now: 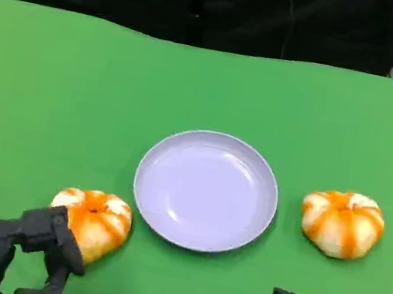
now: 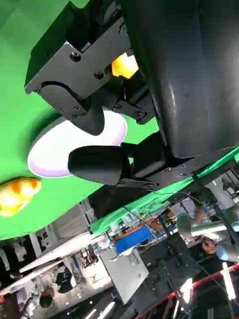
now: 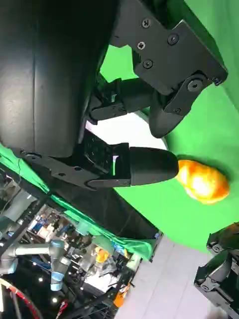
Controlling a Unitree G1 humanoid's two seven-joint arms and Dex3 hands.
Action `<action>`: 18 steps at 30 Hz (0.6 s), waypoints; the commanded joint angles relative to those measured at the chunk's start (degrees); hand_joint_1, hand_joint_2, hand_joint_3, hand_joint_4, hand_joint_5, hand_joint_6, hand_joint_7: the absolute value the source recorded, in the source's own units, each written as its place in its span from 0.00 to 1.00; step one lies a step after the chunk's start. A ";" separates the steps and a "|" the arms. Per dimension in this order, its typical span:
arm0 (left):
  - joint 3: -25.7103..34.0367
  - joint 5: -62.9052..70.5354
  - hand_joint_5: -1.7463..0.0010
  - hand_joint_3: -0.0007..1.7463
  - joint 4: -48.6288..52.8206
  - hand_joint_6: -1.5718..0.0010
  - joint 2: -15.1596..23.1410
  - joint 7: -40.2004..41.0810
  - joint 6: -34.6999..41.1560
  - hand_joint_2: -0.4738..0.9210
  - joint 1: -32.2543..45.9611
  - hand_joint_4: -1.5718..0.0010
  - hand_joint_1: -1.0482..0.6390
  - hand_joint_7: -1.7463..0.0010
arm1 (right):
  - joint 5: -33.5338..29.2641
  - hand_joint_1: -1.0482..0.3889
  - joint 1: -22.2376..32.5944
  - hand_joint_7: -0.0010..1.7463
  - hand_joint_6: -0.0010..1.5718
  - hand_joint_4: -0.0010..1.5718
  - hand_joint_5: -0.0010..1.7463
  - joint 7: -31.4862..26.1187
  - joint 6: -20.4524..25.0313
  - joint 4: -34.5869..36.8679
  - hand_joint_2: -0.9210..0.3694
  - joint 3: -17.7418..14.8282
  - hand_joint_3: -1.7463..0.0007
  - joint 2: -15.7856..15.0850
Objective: Grasp the bread from the table and place it into the plate.
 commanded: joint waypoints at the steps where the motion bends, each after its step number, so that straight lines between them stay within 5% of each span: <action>1: 0.53 0.51 0.08 0.81 0.69 0.43 0.76 -0.03 -1.11 0.57 -0.25 0.40 0.65 0.21 | 0.16 0.72 0.23 0.66 0.54 0.50 0.86 0.12 -0.10 -0.25 0.47 0.01 0.28 -0.27; 18: 0.34 0.22 0.09 0.81 0.67 0.43 0.82 -0.42 -0.89 0.57 -0.14 0.41 0.65 0.22 | -0.12 0.72 0.33 0.66 0.54 0.50 0.85 0.23 0.18 -0.51 0.47 0.12 0.28 -0.27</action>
